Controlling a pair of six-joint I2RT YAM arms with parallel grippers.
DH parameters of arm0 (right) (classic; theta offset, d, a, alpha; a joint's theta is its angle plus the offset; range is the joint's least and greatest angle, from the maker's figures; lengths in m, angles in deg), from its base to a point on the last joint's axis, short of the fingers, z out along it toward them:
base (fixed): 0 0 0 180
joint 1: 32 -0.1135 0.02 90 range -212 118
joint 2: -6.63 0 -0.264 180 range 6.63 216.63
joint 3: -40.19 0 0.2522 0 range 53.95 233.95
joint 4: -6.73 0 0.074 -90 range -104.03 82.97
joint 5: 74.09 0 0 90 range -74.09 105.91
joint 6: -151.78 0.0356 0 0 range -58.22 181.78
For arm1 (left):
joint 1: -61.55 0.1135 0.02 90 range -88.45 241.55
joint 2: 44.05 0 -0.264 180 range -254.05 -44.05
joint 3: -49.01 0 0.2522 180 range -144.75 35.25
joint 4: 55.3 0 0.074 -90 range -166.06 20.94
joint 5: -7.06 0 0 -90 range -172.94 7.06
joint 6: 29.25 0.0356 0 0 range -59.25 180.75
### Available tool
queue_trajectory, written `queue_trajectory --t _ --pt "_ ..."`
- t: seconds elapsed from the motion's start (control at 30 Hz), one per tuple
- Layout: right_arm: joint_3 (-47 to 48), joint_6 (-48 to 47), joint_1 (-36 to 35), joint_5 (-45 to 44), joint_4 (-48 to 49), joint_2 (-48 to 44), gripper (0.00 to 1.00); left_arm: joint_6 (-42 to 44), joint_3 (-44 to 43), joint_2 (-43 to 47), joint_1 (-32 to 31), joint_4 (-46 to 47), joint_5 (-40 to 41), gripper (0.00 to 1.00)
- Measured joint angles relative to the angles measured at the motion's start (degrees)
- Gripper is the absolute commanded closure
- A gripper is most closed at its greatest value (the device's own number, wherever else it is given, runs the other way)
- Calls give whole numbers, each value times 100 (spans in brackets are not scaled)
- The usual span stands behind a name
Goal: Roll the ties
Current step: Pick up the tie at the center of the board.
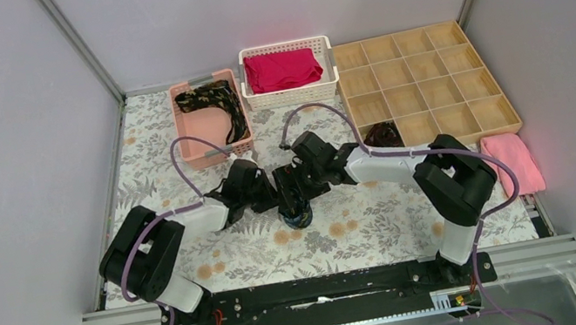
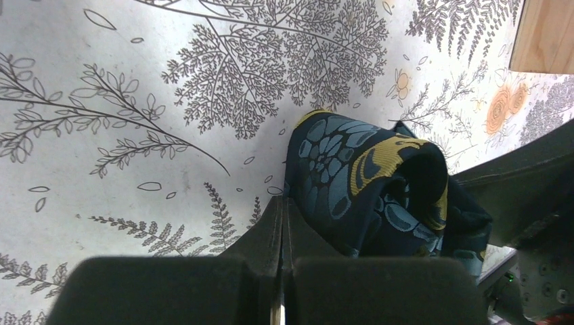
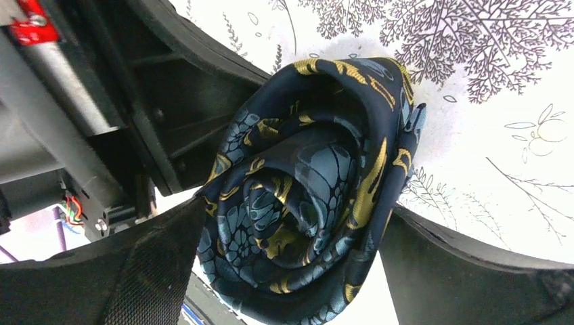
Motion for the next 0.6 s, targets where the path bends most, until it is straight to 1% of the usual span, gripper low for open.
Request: queue_trajectory --t 0.3,0.6 --pt "22 216 -177 -286 -26 151 0 -160 122 52 -72 116 -39 100" --pt "4 315 -391 -671 -476 9 0 -188 234 258 -365 26 179 100"
